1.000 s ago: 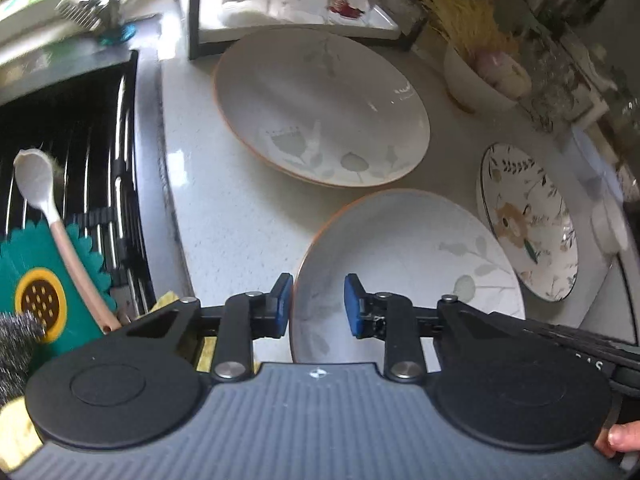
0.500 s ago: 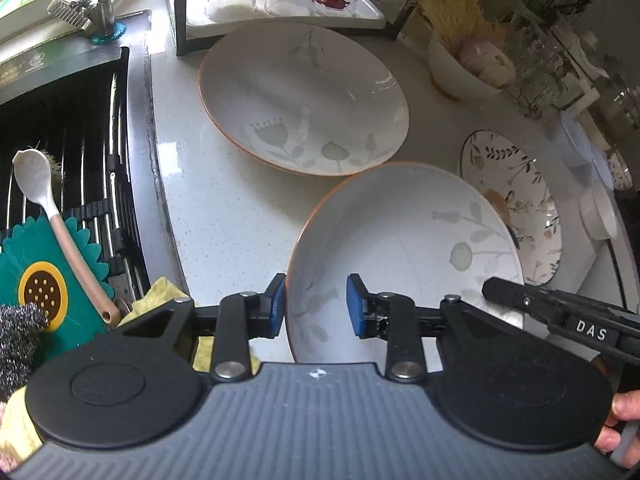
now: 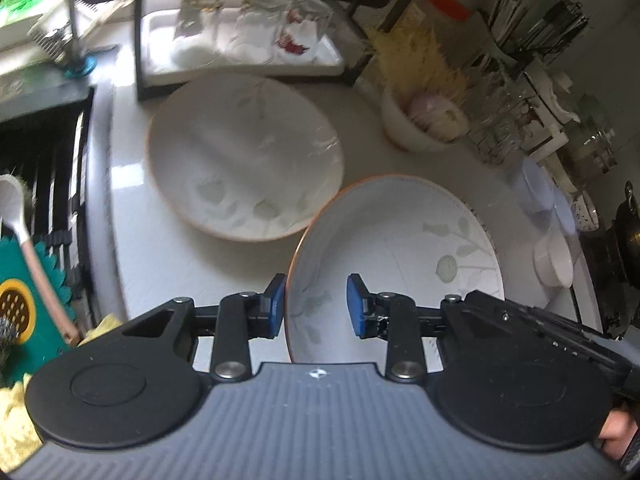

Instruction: Organize plates and bowls

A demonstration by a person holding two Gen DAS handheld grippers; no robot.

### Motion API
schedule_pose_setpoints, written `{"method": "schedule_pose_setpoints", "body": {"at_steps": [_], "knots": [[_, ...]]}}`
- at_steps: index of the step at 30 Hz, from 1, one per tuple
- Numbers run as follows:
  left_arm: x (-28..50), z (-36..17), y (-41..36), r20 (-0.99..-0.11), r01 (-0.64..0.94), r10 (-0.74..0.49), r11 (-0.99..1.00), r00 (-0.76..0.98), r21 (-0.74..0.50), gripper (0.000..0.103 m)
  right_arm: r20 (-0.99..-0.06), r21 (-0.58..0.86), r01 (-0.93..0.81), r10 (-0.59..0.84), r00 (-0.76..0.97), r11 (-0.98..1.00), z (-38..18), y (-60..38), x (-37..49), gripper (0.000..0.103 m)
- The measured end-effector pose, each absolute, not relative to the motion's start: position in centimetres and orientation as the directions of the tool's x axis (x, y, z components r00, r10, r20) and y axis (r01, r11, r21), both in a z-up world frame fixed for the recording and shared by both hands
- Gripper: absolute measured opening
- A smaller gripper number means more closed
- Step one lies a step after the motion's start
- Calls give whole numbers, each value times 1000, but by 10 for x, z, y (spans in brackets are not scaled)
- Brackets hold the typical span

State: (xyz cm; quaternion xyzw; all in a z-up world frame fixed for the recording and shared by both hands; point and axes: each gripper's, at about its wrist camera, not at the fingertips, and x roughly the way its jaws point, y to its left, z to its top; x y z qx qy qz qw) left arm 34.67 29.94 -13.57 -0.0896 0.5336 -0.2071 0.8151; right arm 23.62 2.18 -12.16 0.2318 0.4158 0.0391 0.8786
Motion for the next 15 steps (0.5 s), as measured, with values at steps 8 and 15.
{"method": "schedule_pose_setpoints", "body": {"at_steps": [8, 15], "knots": [[374, -126, 250, -805, 318, -474, 872, 357, -373, 35, -710, 423, 162, 216, 670, 892, -114, -17, 237, 14], [389, -144, 212, -815, 324, -482, 865, 323, -383, 35, -726, 352, 176, 149, 672, 919, -119, -42, 246, 14]]}}
